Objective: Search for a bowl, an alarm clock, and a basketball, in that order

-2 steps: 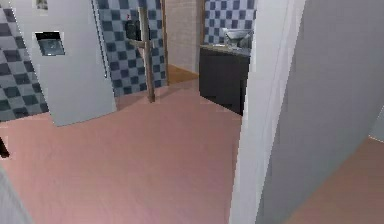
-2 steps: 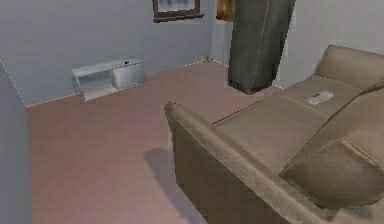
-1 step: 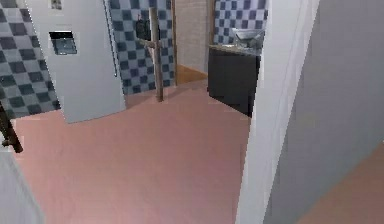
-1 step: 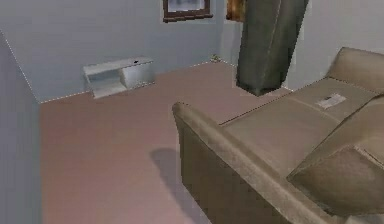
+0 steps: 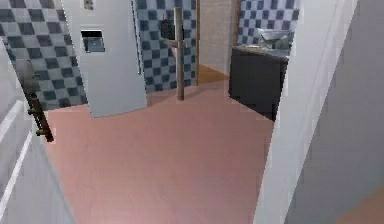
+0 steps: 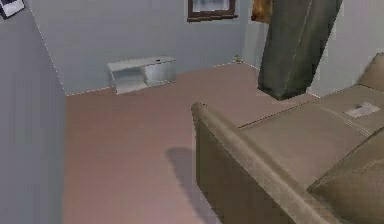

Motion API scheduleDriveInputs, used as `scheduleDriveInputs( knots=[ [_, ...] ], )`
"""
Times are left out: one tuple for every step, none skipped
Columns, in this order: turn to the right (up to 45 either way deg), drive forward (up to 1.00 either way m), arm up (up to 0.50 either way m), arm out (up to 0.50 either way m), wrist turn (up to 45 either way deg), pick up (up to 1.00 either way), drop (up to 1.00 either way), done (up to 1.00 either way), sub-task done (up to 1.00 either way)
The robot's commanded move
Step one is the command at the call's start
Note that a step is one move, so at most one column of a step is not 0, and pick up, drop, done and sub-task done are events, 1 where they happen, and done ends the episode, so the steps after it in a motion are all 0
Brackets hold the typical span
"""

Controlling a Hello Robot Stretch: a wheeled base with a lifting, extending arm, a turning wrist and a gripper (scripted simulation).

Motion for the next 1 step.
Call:
scheduleDriveInputs(
  knots=[
    [0.0,0.65,0.00,0.00,0.0,0.00,0.00,0.00,0.00]
  ],
)
